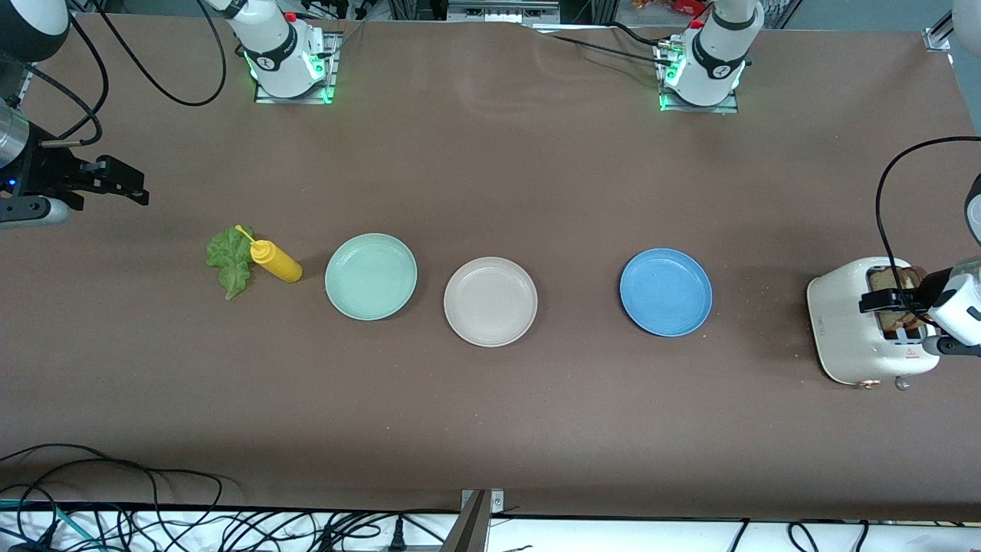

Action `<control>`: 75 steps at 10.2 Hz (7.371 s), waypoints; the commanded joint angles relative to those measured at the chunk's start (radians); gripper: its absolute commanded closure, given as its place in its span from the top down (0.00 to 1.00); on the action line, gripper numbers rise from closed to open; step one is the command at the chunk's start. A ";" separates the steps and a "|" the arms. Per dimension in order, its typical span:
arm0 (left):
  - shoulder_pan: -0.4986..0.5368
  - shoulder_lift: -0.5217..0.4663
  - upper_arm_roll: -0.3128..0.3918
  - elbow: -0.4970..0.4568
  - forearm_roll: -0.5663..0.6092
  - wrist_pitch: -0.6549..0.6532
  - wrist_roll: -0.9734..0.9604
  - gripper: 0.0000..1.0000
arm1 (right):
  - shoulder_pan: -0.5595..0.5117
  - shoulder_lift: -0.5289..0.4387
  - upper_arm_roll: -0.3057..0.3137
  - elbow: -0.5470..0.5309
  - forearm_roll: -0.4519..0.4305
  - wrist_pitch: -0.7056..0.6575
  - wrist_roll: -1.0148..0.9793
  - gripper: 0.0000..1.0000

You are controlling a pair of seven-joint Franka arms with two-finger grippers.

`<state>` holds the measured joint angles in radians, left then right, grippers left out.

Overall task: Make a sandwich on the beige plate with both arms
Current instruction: 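Lower the left gripper and grasp the outer bread slice, then lift the bread slice out of the toaster with the left gripper, then carry the bread slice over the beige plate with the left gripper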

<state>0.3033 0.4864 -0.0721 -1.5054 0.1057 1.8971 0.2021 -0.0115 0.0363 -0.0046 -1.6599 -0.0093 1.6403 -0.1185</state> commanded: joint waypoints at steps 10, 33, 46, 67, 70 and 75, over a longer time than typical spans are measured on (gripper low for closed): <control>0.039 0.052 0.009 0.071 0.011 -0.003 0.111 1.00 | -0.004 0.010 -0.002 0.023 -0.003 -0.019 -0.007 1.00; 0.016 0.057 0.006 0.143 0.074 -0.163 0.161 0.00 | -0.002 0.020 -0.003 0.028 -0.003 -0.019 -0.006 1.00; -0.113 0.046 -0.102 0.410 -0.047 -0.469 0.234 0.00 | -0.004 0.020 -0.003 0.025 0.003 -0.020 -0.016 1.00; -0.601 0.411 -0.141 0.376 -0.906 -0.027 -0.423 0.00 | -0.015 0.020 -0.005 0.026 0.002 -0.020 -0.018 1.00; -0.647 0.449 -0.141 0.378 -0.906 0.100 -0.412 0.00 | -0.016 0.020 -0.003 0.026 0.003 -0.020 -0.018 1.00; -0.648 0.466 -0.141 0.378 -0.906 0.146 -0.408 0.00 | -0.019 0.020 -0.003 0.026 0.003 -0.020 -0.018 1.00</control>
<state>-0.3387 0.9447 -0.2203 -1.1381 -0.7644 2.0348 -0.2134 -0.0236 0.0477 -0.0102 -1.6587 -0.0091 1.6383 -0.1232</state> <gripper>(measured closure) 0.899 0.000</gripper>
